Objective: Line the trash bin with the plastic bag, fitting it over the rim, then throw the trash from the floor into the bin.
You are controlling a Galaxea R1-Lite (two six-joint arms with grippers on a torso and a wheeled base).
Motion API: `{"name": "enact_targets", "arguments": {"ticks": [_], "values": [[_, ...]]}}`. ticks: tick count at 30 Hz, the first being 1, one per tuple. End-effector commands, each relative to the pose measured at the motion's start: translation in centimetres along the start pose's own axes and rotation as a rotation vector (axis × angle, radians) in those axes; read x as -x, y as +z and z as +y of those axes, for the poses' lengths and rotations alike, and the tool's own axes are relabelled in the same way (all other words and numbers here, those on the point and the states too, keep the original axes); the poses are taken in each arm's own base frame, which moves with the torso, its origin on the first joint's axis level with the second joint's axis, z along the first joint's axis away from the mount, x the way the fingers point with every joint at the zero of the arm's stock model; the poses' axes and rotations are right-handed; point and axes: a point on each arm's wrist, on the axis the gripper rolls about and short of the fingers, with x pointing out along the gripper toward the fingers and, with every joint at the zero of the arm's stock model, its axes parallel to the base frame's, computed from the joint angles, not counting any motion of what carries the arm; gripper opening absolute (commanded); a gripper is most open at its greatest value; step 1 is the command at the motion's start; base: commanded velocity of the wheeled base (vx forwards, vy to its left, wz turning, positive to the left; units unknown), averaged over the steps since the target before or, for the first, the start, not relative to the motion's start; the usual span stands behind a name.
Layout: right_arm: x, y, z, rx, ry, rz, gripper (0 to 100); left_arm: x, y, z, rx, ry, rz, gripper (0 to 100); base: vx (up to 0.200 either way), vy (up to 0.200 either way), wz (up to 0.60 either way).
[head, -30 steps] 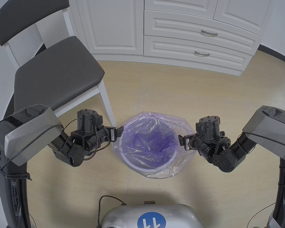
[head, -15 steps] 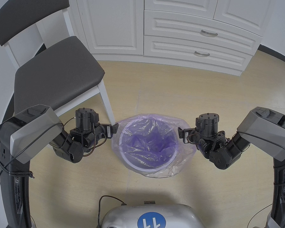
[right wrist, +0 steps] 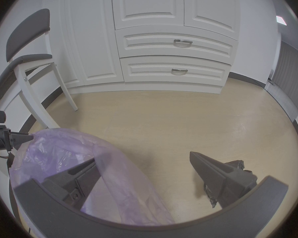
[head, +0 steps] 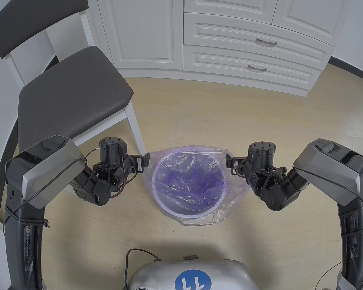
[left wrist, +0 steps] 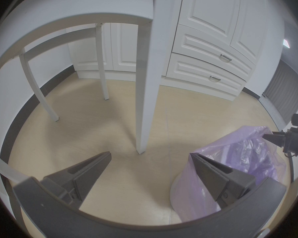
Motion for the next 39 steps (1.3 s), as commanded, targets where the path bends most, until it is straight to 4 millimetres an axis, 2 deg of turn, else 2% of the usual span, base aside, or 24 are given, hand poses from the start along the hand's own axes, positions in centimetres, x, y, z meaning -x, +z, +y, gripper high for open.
{"name": "enact_targets", "arguments": {"ticks": [1, 13, 21, 26, 32, 39], "values": [[-1.3, -1.3, -0.7, 0.002, -0.023, 0.016, 100, -1.1, -0.9, 0.0, 0.000, 0.033, -0.001, 100, 0.000, 0.000, 0.00], [-3.2, -2.9, -1.1, -0.004, -0.039, 0.022, 100, -1.8, -2.3, -0.3, -0.010, 0.033, 0.025, 100, 0.000, 0.000, 0.00], [-3.9, -2.0, 0.0, -0.108, -0.019, -0.032, 100, -1.8, -0.4, -0.6, 0.018, 0.036, -0.087, 100, 0.000, 0.000, 0.00], [-4.6, -1.8, 0.1, -0.134, -0.021, -0.055, 100, -2.5, -0.3, -0.7, 0.025, 0.059, -0.119, 100, 0.000, 0.000, 0.00], [-5.0, -2.0, 0.1, -0.140, -0.023, -0.061, 100, -2.9, -0.6, -0.8, 0.027, 0.059, -0.119, 100, 0.000, 0.000, 0.00], [-5.4, -3.5, -0.2, -0.121, -0.034, -0.028, 100, -3.1, -1.8, -0.5, 0.006, 0.079, -0.065, 100, 0.000, 0.000, 0.00]]}}
